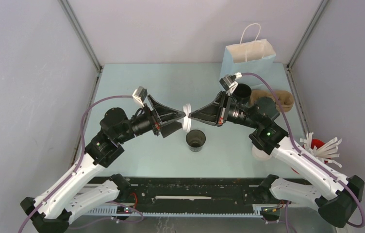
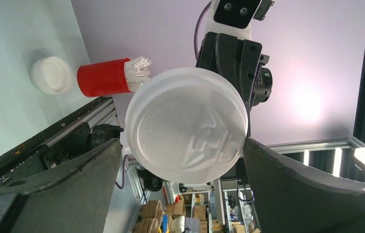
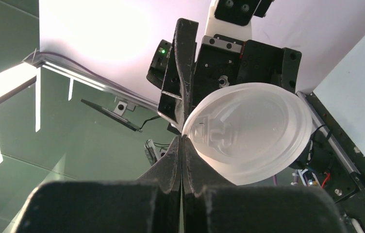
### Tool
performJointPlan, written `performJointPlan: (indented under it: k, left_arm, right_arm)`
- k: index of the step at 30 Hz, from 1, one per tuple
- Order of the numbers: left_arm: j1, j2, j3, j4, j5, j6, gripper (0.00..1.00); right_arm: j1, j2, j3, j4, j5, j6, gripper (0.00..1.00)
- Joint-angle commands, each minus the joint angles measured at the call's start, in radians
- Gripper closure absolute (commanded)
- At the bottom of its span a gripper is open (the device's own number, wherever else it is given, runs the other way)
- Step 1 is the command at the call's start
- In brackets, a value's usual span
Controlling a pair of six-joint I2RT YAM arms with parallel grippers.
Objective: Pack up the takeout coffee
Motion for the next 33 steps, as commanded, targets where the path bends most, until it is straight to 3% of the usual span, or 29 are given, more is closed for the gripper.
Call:
performJointPlan:
  k: [1, 15, 20, 33]
  left_arm:
    - [-0.004, -0.013, 0.0, 0.039, 0.022, -0.01, 0.0]
    - [-0.004, -0.022, 0.005, 0.027, 0.024, -0.002, 0.07]
    - [-0.002, -0.015, 0.031, -0.024, 0.026, 0.029, 0.0]
    - [0.008, -0.006, 0.051, -0.036, 0.035, 0.039, 0.05]
  right_arm:
    - [0.022, 0.004, 0.003, 0.054, 0.004, -0.009, 1.0]
    - [0.027, 0.014, 0.003, 0.033, 0.008, -0.028, 1.0]
    - [0.026, 0.001, 0.003, 0.027, 0.012, -0.034, 1.0]
    - [0.005, -0.012, 0.003, -0.024, 0.0, -0.062, 1.0]
